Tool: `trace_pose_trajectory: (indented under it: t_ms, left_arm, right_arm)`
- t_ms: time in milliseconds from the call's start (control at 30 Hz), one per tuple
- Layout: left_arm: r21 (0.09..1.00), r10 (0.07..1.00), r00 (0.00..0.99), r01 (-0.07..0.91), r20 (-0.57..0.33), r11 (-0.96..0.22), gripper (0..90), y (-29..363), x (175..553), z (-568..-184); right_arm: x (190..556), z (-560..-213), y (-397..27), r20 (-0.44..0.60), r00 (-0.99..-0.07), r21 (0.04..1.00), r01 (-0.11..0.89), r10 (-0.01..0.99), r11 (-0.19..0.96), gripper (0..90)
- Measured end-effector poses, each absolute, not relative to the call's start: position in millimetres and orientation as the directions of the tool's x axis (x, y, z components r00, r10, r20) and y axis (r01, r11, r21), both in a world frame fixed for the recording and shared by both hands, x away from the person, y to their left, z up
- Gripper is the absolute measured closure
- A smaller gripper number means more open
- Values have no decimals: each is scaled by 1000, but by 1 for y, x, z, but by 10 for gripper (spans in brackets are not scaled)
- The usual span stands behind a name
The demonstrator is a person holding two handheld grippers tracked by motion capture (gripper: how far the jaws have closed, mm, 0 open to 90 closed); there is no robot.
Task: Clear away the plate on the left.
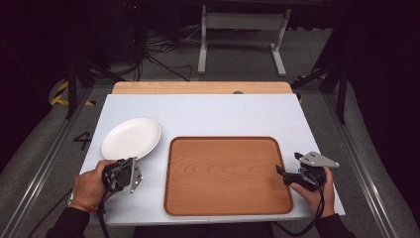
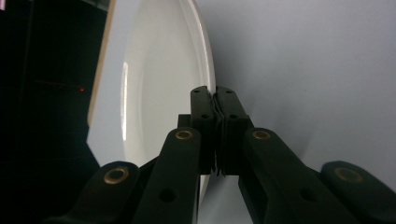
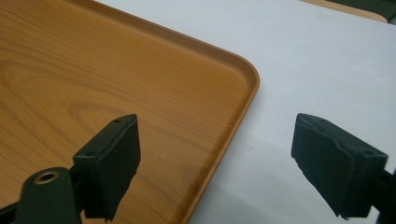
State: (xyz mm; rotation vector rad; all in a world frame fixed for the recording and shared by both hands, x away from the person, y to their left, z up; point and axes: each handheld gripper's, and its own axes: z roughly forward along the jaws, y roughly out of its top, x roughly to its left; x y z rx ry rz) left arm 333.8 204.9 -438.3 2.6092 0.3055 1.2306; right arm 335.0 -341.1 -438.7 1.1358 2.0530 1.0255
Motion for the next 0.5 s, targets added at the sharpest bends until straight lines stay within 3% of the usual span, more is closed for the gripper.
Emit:
trace_pose_trajectory:
  t_ms: [500]
  left_arm:
    - [335,287,611,37,738,-941,874,199,321,-419]
  right_arm:
    - [335,-438,-343,-108,-468,836,434,877,334,163]
